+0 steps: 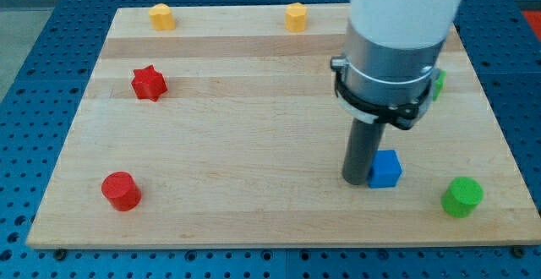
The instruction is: Slide the green star towards center
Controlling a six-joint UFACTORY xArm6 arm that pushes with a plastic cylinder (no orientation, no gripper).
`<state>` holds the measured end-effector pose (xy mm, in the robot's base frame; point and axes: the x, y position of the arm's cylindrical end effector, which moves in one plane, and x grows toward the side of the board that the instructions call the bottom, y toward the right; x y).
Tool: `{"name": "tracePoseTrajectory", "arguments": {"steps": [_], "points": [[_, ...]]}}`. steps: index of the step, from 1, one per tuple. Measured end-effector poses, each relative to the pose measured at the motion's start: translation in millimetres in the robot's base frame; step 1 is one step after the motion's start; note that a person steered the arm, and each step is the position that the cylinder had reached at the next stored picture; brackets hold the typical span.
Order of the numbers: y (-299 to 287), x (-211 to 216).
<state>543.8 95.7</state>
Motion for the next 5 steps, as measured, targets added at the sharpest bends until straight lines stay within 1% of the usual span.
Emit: {"name": "tracePoseTrajectory", "arguments": {"steps": [1, 3, 5], "points": [[16.6, 2.6], [27.1, -16.8], [53.5, -18.3]]}}
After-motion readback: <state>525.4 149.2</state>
